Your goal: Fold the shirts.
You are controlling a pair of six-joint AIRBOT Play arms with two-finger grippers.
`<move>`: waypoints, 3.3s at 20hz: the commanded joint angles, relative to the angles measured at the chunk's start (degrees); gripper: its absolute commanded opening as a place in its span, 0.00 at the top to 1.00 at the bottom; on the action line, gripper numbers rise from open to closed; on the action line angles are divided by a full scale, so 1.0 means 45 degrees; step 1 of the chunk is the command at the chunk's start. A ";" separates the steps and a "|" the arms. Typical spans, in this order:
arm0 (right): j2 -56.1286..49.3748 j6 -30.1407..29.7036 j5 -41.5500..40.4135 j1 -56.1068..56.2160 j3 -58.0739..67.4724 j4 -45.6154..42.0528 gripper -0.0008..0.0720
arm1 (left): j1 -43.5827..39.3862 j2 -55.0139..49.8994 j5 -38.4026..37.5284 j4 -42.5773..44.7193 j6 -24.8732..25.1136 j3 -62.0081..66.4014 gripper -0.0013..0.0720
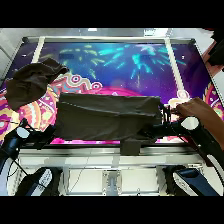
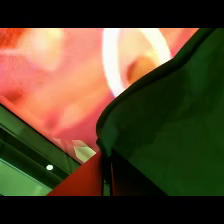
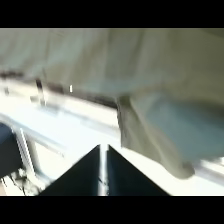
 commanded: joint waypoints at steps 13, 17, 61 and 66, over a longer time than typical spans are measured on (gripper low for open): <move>-0.0005 0.1919 -0.2472 0.0015 -0.2477 -0.0505 0.40 | 0.0005 -0.0010 -0.0189 -0.0024 0.0646 -0.0010 0.97; -0.0010 0.1919 -0.3031 0.0015 -0.2477 -0.0180 0.44 | 0.0005 -0.0010 -0.0185 -0.0024 0.0656 -0.0010 0.97; -1.0122 -0.1005 -0.5557 0.0005 0.7499 -0.3196 0.94 | -0.3823 -1.0185 0.4386 0.3147 0.1724 1.1137 0.89; -0.9792 -0.1603 -0.3439 -0.0024 0.8995 -0.3162 0.68 | -0.3813 -1.0142 0.2297 0.3172 0.1836 1.2755 0.09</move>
